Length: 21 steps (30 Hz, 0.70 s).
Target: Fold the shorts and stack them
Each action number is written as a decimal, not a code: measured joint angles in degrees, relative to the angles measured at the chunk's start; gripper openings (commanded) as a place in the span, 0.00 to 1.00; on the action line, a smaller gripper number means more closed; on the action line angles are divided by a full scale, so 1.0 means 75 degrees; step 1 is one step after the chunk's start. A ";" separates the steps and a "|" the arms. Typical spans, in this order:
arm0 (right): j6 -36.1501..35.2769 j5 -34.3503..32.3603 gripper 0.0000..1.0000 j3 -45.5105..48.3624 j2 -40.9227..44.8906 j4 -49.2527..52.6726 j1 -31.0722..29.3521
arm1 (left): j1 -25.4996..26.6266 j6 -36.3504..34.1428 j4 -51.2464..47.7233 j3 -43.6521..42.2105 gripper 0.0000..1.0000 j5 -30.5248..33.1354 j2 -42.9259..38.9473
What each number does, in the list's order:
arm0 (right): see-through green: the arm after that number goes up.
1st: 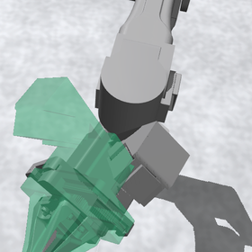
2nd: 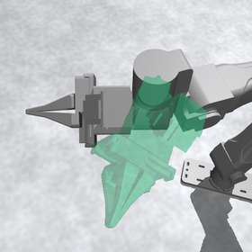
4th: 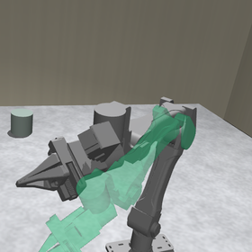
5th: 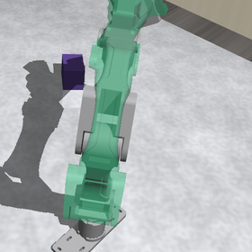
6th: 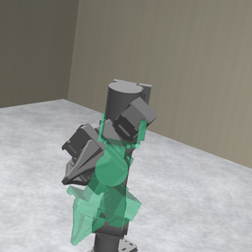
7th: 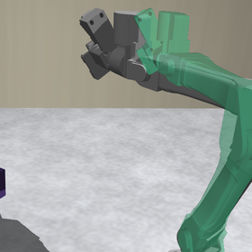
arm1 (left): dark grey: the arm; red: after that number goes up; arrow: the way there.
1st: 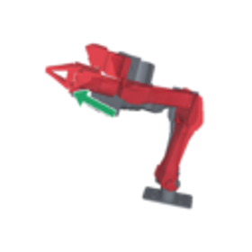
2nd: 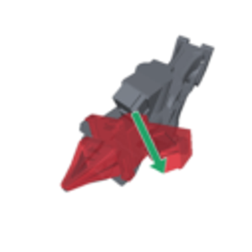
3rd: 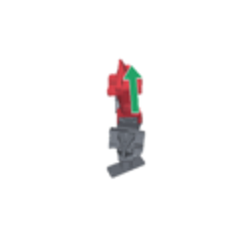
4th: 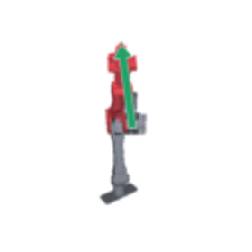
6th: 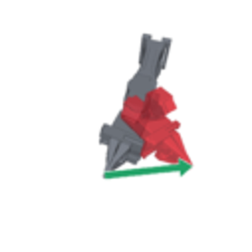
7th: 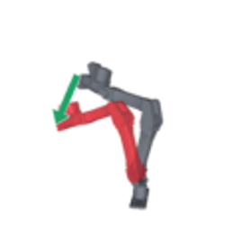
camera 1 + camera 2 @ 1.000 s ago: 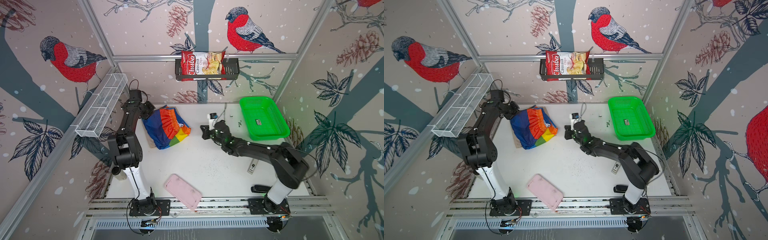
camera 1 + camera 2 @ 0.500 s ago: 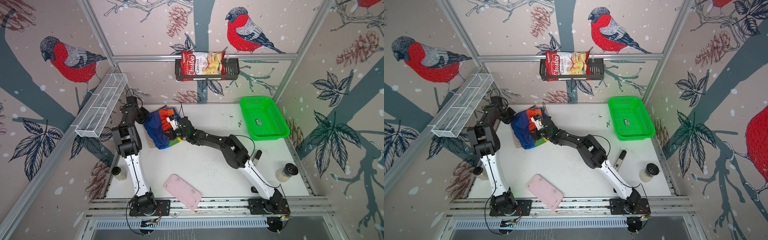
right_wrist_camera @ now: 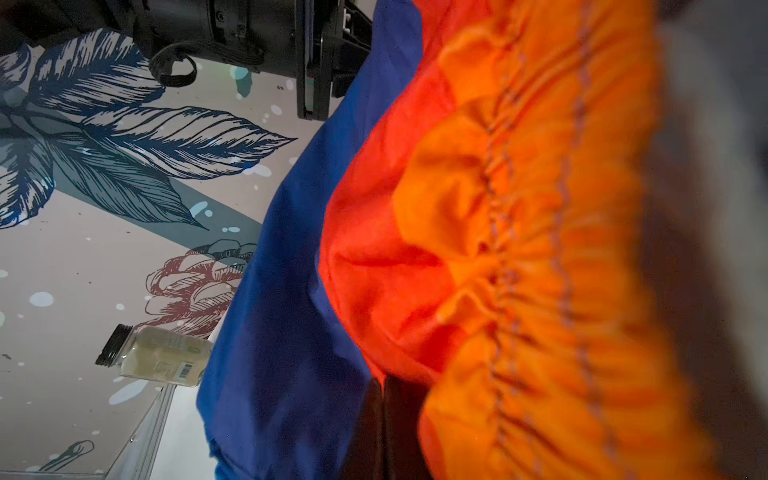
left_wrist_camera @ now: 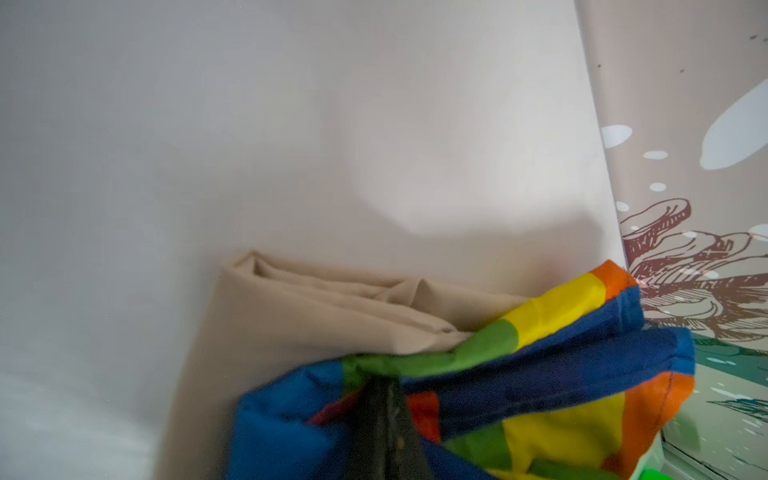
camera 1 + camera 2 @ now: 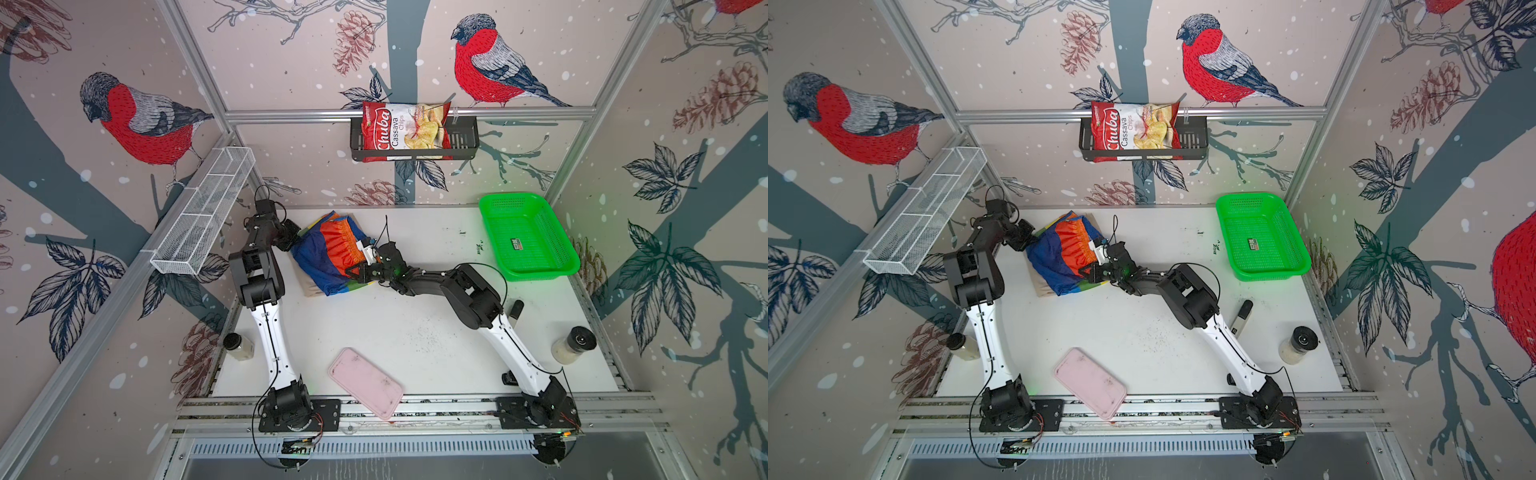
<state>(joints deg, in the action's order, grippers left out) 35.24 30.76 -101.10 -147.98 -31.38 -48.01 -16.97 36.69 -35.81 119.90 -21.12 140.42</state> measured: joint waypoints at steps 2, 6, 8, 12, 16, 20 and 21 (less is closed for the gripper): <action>-0.0006 -0.0096 0.06 0.0073 0.0189 0.0388 -0.0020 | -0.0006 0.0044 -0.0003 0.0003 0.10 0.0026 -0.0277; -0.0414 -0.0507 0.07 0.0344 0.0842 0.1399 -0.0099 | 0.0082 -0.0020 -0.0003 0.0003 0.15 0.0064 -0.1262; -0.0688 -0.0691 0.08 0.0478 0.1309 0.1722 -0.0105 | 0.0221 -0.0137 0.0085 -0.0044 0.16 0.0119 -0.1801; -0.1043 -0.0933 0.08 0.0146 0.1682 0.1789 0.0026 | 0.0708 -0.0358 0.0510 -0.0411 0.14 0.0015 -0.2463; -0.1105 -0.1102 0.10 -0.0836 0.1180 0.2200 0.0332 | 0.1172 -0.0527 0.0458 -0.0644 0.11 -0.0131 -0.2323; -0.1067 -0.1274 0.11 -0.2296 0.0210 0.2888 0.0565 | 0.1396 -0.0571 0.0527 -0.0819 0.11 -0.0259 -0.1990; -0.1061 -0.1294 0.11 -0.2594 0.0017 0.3060 0.0589 | 0.1416 -0.0571 0.0542 -0.0860 0.11 -0.0347 -0.1886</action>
<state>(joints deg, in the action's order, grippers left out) 27.29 21.06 -120.55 -147.85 -8.43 -43.59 -6.35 32.40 -31.75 113.45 -23.73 126.28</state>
